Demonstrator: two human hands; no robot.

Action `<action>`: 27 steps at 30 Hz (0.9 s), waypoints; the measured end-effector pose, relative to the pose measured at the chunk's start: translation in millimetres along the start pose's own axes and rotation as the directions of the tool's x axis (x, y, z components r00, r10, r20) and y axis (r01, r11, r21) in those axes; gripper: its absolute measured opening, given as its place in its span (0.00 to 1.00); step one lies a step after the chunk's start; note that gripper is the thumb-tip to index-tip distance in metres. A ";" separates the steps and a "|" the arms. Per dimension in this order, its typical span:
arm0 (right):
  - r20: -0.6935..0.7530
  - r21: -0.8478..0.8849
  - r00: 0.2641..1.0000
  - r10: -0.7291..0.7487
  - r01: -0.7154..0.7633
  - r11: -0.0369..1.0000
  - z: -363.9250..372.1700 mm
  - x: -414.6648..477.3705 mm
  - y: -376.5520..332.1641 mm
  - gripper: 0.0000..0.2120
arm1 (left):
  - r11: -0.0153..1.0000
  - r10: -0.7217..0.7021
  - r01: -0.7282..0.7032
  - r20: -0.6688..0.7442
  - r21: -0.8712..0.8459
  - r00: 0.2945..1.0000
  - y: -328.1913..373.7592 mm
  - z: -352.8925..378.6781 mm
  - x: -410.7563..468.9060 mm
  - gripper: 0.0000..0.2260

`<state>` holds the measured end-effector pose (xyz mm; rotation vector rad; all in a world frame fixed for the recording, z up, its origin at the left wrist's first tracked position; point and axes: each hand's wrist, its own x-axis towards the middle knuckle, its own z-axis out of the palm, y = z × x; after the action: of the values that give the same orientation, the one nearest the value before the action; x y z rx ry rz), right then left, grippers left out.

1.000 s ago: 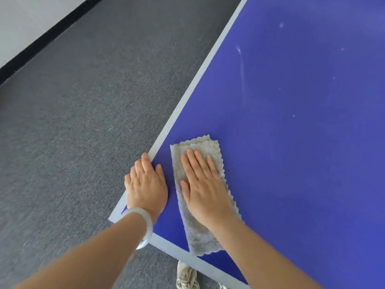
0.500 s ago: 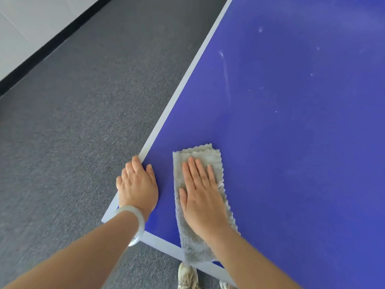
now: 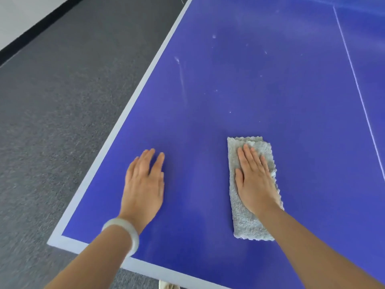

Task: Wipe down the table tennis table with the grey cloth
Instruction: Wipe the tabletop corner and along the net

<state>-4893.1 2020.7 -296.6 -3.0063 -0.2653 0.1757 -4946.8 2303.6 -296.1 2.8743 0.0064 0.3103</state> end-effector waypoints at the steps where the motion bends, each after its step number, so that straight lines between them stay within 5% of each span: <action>1: 0.001 0.006 1.000 -0.008 0.008 1.000 -0.3 -0.2 1.4 0.28 | 0.999 0.047 -0.046 0.048 -0.013 0.998 20.6 7.6 12.9 0.21; 5: 0.004 0.064 0.986 -0.166 0.166 0.984 -1.3 -5.1 9.5 0.27 | 0.992 0.097 -0.114 0.230 0.058 0.968 74.4 39.2 53.0 0.25; 9: 0.050 0.032 0.914 -0.402 0.401 0.915 -7.2 -4.3 62.5 0.26 | 0.983 0.083 -0.122 0.264 0.137 0.961 78.8 49.9 56.8 0.27; 12: -0.036 0.026 0.999 -0.008 0.009 1.000 -13.0 11.4 111.6 0.26 | 0.982 0.079 -0.122 0.275 0.143 0.958 78.7 52.4 56.9 0.27; 15: -0.060 0.096 0.886 0.460 -0.454 0.886 -10.5 30.1 92.1 0.28 | 0.983 0.074 -0.118 0.284 0.142 0.956 80.4 51.6 58.2 0.26; 17: -0.067 0.142 0.836 0.545 -0.533 0.834 -5.9 36.1 43.1 0.29 | 0.979 0.073 -0.127 0.307 0.160 0.949 80.6 49.4 58.4 0.28; 19: -0.094 0.151 0.913 0.397 -0.381 0.912 3.1 29.6 -9.2 0.30 | 0.976 0.078 -0.138 0.320 0.171 0.944 80.1 49.2 59.1 0.29; 21: -0.085 0.088 0.992 0.088 -0.081 0.993 10.1 7.3 -39.7 0.30 | 0.977 0.085 -0.143 0.322 0.161 0.943 79.7 49.2 59.9 0.28; 24: -0.054 -0.003 0.971 -0.233 0.233 0.972 5.2 -17.0 4.0 0.28 | 0.977 0.090 -0.147 0.328 0.152 0.940 79.8 47.8 60.5 0.28; 27: -0.065 -0.042 0.997 0.028 -0.031 0.999 -4.4 -17.3 93.5 0.28 | 0.978 0.080 -0.137 0.324 0.157 0.943 81.2 47.6 60.9 0.29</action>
<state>-4893.8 1925.7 -302.4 -3.0530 -0.2218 0.0764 -4879.1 2215.1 -308.3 3.0731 -0.1938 -0.1434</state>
